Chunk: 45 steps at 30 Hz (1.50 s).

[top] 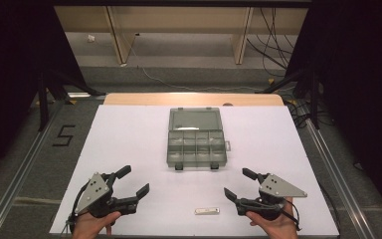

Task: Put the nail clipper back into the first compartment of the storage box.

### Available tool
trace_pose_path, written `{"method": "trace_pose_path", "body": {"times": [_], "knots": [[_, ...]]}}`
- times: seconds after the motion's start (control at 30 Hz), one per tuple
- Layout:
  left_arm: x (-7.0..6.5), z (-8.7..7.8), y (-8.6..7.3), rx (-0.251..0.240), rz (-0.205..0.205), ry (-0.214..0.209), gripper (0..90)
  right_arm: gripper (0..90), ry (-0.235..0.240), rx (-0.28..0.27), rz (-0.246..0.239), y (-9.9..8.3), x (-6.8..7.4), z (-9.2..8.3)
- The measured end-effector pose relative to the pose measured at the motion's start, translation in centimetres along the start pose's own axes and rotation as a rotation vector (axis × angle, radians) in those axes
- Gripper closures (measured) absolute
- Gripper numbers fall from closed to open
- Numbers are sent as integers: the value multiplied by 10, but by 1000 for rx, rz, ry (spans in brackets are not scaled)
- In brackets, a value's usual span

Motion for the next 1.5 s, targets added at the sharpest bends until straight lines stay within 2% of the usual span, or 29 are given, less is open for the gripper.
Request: {"method": "trace_pose_path", "body": {"times": [0.1, 0.13, 0.17, 0.27, 0.3, 0.33, 0.37, 0.4, 0.57, 0.67, 0.77, 1.0, 1.13, 1.17, 1.2, 1.3, 1.37, 1.5], "knots": [[0, 0, 0, 1, 0, -1, 160, 159, 4, 0, -4, -1, 0, 1], [0, 0, 0, 1, 1, -1, 160, 158, 6, 31, 6, -2, 0, -1], [0, 0, 0, 2, 1, -1, 161, 157, 0, 33, -13, -2, -2, -1], [0, 0, -1, 4, 2, 0, 160, 157, 10, 45, -19, -2, -1, 2], [0, 0, -1, 5, 3, 1, 160, 158, 22, 42, -46, -1, -2, 3], [1, 0, -1, 6, 4, 2, 160, 158, 24, 65, -55, -1, -1, 2], [1, 0, -1, 6, 4, 2, 160, 160, 51, 67, -47, 0, 2, 4], [1, 0, -1, 6, 4, 3, 160, 161, 57, 96, -66, 0, 2, 3], [1, 0, -1, 7, 5, 7, 160, 161, 90, 144, -157, 5, 5, 7], [2, 0, -1, 6, 1, 9, 160, 161, 117, 164, -181, 7, 6, 10], [2, 0, -1, 9, 4, 10, 160, 161, 147, 206, -212, 7, 7, 12], [2, 0, -1, 8, 3, 12, 160, 166, 245, 355, -294, -2, 13, 21], [2, 0, 0, 6, 0, 11, 160, 187, 273, 390, -329, -3, 15, 26], [2, 0, 0, 3, 1, 7, 160, 187, 298, 418, -351, -3, 17, 29], [2, 0, 0, 0, 0, 3, 160, 187, 290, 421, -355, -3, 18, 31], [2, 0, 0, 8, 3, 12, 160, 188, 322, 454, -373, -4, 20, 34], [2, 0, -1, 11, 3, 13, 160, 187, 339, 495, -368, -6, 24, 35], [2, 0, -1, 12, 6, 11, 160, 210, 394, 541, -415, -10, 29, 39]]}}
Point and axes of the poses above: each handheld gripper's, and its own axes: z roughly forward along the jaws, y roughly out of its top, x roughly to its left, the point moved 8 cm from there along z, roughly forward along the jaws, and after that the axes turned 14 degrees about -z, right-handed, at the moved point
